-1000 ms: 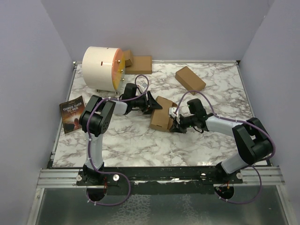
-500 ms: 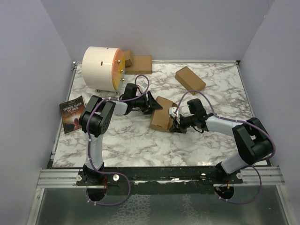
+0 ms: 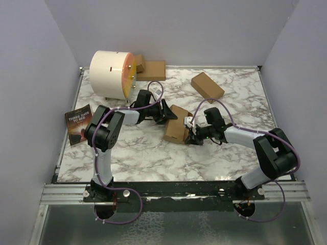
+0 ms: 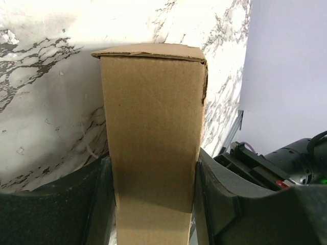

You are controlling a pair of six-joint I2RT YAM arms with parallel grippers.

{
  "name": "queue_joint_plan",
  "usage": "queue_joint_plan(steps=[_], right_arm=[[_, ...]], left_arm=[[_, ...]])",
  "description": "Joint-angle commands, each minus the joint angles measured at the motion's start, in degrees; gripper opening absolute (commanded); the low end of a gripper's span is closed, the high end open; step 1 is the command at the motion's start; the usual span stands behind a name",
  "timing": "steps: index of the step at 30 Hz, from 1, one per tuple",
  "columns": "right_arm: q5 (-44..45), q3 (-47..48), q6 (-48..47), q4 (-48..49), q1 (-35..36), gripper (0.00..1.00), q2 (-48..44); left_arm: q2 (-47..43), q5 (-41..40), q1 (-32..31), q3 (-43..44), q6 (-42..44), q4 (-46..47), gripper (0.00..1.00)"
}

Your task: Fold the paper box

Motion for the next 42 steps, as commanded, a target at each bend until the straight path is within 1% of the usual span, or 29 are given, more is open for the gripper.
queue_joint_plan(steps=[1,23,29,33,34,36,38,40,42], right_arm=[[-2.3,1.1,0.6,-0.4,-0.6,0.01,-1.8],[-1.8,1.6,1.0,-0.5,-0.6,0.01,-0.7],[-1.9,2.2,-1.6,-3.1,-0.7,0.11,-1.8],[-2.1,3.9,-5.4,-8.3,-1.3,0.19,-2.2],[-2.6,4.6,-6.3,-10.1,-1.9,0.21,-2.3],[-4.9,6.4,-7.2,-13.2,-4.5,0.22,-2.6],[-8.3,8.0,-6.5,-15.6,-9.6,0.22,-3.2],[-10.3,8.9,-4.1,-15.5,-14.5,0.23,-4.2],[-10.3,9.1,-1.9,-14.9,-18.6,0.24,-5.3]], left_arm=[[-2.0,-5.4,-0.4,1.2,5.2,-6.0,0.17],[-4.0,-14.1,-3.8,7.6,12.9,-18.9,0.17],[-3.9,-13.7,-3.8,7.6,13.4,-19.1,0.17],[-3.8,-13.4,-3.7,7.7,13.6,-19.2,0.17],[-3.8,-13.4,-3.8,7.8,13.6,-19.2,0.17],[-3.8,-13.3,-3.8,8.0,13.8,-19.4,0.17],[-3.6,-13.1,-3.8,8.2,14.0,-19.8,0.17],[-3.5,-13.1,-3.8,8.6,14.4,-20.3,0.17],[-3.2,-13.1,-3.8,8.9,14.7,-20.7,0.17]])
